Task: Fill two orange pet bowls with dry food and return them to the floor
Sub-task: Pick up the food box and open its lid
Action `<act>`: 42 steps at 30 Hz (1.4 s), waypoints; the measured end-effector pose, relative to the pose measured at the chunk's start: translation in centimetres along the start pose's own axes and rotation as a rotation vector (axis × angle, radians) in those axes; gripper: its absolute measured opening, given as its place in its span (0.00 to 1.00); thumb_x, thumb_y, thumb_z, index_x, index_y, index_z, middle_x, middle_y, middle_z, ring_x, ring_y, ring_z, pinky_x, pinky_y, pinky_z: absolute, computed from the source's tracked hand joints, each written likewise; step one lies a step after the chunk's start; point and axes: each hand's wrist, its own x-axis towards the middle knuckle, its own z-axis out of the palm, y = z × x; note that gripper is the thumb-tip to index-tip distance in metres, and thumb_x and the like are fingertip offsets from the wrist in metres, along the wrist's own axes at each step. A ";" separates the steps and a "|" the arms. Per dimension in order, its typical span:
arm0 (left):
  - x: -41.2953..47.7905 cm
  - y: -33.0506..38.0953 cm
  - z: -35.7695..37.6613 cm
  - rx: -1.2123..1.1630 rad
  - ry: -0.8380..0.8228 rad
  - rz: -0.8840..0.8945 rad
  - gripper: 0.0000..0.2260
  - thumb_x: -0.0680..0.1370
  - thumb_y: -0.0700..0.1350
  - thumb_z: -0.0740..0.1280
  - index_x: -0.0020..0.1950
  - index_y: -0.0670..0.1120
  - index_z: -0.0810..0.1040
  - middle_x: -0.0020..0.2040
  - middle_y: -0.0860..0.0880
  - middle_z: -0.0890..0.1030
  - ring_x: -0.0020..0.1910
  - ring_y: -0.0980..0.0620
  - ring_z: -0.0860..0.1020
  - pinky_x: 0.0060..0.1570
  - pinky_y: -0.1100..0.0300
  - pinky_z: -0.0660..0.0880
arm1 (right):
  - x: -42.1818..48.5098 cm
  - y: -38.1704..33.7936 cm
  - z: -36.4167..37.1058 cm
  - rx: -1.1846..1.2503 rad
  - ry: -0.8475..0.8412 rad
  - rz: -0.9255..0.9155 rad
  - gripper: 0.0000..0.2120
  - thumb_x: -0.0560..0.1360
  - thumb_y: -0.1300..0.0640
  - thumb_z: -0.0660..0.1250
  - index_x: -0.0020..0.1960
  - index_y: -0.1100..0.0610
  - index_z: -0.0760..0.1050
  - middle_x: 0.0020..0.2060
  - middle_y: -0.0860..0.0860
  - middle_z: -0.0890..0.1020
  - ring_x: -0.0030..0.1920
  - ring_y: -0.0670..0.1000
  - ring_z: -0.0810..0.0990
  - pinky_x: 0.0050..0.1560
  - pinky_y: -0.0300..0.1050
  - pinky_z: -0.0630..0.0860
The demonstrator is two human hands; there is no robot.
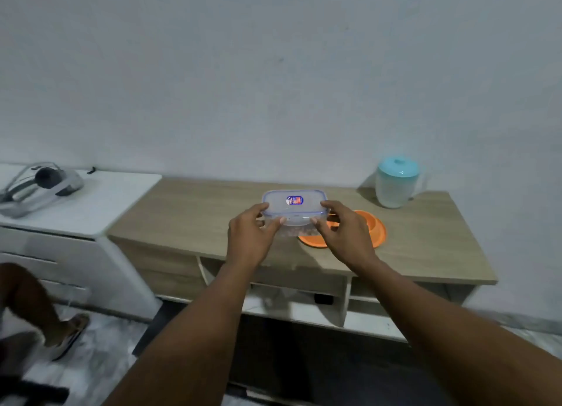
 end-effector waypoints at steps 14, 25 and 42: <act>18.1 -15.9 2.7 0.078 -0.282 -0.122 0.20 0.67 0.51 0.81 0.57 0.49 0.84 0.46 0.49 0.87 0.44 0.53 0.85 0.51 0.56 0.81 | 9.5 5.4 18.3 -0.033 -0.037 0.316 0.17 0.73 0.49 0.75 0.60 0.54 0.80 0.48 0.51 0.86 0.48 0.49 0.84 0.51 0.53 0.82; 18.7 -20.5 3.8 0.110 -0.343 -0.206 0.13 0.67 0.53 0.81 0.46 0.50 0.84 0.37 0.53 0.84 0.38 0.56 0.83 0.39 0.69 0.74 | 8.1 6.7 21.1 -0.052 -0.089 0.373 0.13 0.76 0.51 0.73 0.58 0.53 0.79 0.49 0.47 0.82 0.49 0.47 0.82 0.50 0.50 0.82; 25.5 -22.4 4.8 -0.204 -0.837 -0.897 0.11 0.75 0.46 0.75 0.53 0.42 0.81 0.42 0.47 0.82 0.37 0.51 0.80 0.42 0.56 0.78 | 17.1 7.9 20.1 0.201 -0.398 1.122 0.11 0.75 0.63 0.74 0.46 0.69 0.76 0.38 0.63 0.77 0.35 0.60 0.78 0.39 0.53 0.78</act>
